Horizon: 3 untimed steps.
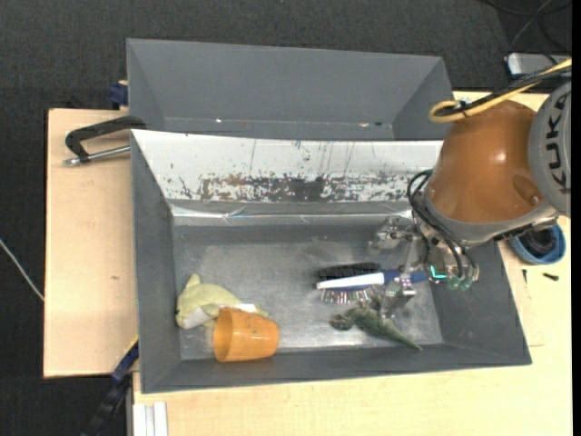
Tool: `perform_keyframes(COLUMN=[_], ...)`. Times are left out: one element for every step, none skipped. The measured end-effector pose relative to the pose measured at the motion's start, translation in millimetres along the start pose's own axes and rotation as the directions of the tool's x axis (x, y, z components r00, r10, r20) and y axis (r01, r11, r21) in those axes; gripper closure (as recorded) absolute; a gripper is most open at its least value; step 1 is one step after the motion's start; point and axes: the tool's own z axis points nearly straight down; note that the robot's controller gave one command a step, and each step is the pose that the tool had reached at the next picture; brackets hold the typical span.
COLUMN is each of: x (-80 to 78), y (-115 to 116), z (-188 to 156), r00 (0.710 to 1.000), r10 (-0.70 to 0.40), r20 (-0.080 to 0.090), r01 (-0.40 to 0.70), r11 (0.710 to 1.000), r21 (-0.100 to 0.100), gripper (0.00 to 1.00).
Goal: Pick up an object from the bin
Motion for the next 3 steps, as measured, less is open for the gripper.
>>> perform_keyframes(x=[-25.2,-27.4,-24.0], y=[34,37,-5], z=[96,94,-57], r00=[0.990,0.990,0.941], r10=[-0.140,-0.141,-0.339], r20=[0.008,0.023,0.019], r01=[0.140,0.141,0.339], r11=[0.990,0.990,0.941], r21=[0.002,-0.002,0.009], gripper=[0.00,1.00,1.00])
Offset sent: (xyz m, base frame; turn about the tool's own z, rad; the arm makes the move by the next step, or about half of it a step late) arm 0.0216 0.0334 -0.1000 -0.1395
